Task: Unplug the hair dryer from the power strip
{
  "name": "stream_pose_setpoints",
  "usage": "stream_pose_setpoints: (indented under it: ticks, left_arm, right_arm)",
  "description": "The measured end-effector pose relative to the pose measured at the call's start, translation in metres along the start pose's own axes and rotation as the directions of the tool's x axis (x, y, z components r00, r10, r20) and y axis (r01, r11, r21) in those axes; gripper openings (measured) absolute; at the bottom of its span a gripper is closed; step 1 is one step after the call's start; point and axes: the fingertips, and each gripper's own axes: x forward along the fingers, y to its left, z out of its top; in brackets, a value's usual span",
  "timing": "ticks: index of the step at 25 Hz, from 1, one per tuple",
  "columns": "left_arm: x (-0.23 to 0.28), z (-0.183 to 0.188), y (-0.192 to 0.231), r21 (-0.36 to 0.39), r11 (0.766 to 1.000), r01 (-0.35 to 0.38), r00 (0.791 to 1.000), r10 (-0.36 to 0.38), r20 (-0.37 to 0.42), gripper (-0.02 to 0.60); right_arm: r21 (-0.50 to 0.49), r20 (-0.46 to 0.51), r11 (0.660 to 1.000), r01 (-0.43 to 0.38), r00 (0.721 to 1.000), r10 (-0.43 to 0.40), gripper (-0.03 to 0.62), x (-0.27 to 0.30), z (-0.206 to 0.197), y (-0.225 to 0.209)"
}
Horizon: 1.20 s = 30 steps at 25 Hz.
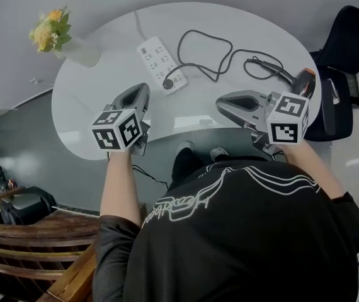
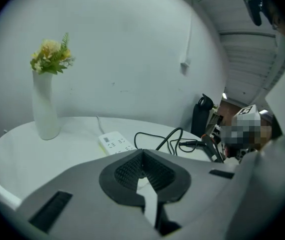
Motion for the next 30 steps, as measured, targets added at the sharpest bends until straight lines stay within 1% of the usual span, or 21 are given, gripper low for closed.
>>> stream_pose_setpoints:
  ticks: [3, 7, 10, 14, 16, 19, 21, 23, 27, 28, 29, 30]
  left_arm:
    - [0.027, -0.004, 0.017, 0.031, 0.997, 0.067, 0.995, -0.064, -0.070, 0.002]
    - [0.059, -0.012, 0.037, 0.089, 0.985, 0.149, 0.980, -0.135, -0.143, 0.003]
    - [0.078, -0.019, 0.045, 0.144, 0.967, 0.212, 0.964, -0.183, -0.194, 0.002]
    - [0.098, -0.020, 0.049, 0.172, 0.939, 0.297, 0.939, -0.256, -0.229, 0.003]
    - [0.105, -0.022, 0.048, 0.187, 0.922, 0.339, 0.924, -0.290, -0.249, 0.002]
    - [0.111, -0.027, 0.045, 0.197, 0.894, 0.402, 0.900, -0.345, -0.266, 0.002]
    - [0.115, -0.031, 0.048, 0.222, 0.884, 0.411, 0.895, -0.345, -0.283, 0.002]
    - [0.116, -0.035, 0.050, 0.262, 0.869, 0.419, 0.891, -0.340, -0.300, 0.002]
    - [0.116, -0.036, 0.049, 0.293, 0.841, 0.455, 0.881, -0.376, -0.287, 0.002]
    - [0.116, -0.036, 0.048, 0.304, 0.834, 0.461, 0.879, -0.382, -0.284, 0.002]
    - [0.116, -0.036, 0.048, 0.315, 0.828, 0.464, 0.878, -0.385, -0.283, 0.002]
    - [0.116, -0.036, 0.048, 0.328, 0.821, 0.467, 0.878, -0.386, -0.284, 0.002]
  right_arm:
    - [0.015, 0.005, 0.997, 0.069, 0.998, -0.070, -0.003, 0.010, 0.003, -0.009]
    - [0.093, 0.047, 0.986, 0.136, 0.989, -0.141, -0.003, 0.024, 0.006, -0.022]
    - [0.120, 0.060, 0.972, 0.201, 0.976, -0.209, -0.003, 0.035, 0.006, -0.032]
    - [0.152, 0.062, 0.955, 0.253, 0.962, -0.265, -0.002, 0.057, -0.002, -0.038]
    - [0.136, 0.057, 0.954, 0.268, 0.959, -0.277, -0.002, 0.070, -0.004, -0.038]
    - [0.059, 0.046, 0.953, 0.298, 0.953, -0.300, -0.002, 0.088, -0.003, -0.037]
    - [0.032, 0.041, 0.947, 0.318, 0.947, -0.320, -0.002, 0.098, -0.001, -0.040]
    - [0.027, 0.043, 0.943, 0.333, 0.942, -0.334, 0.000, 0.107, -0.001, -0.043]
    - [-0.010, 0.055, 0.929, 0.371, 0.928, -0.369, 0.008, 0.120, 0.002, -0.052]
    - [-0.021, 0.052, 0.925, 0.381, 0.924, -0.379, 0.029, 0.124, 0.001, -0.055]
    - [-0.029, 0.048, 0.921, 0.389, 0.921, -0.388, 0.074, 0.127, 0.000, -0.058]
    - [-0.036, 0.042, 0.917, 0.396, 0.918, -0.395, 0.083, 0.131, -0.001, -0.061]
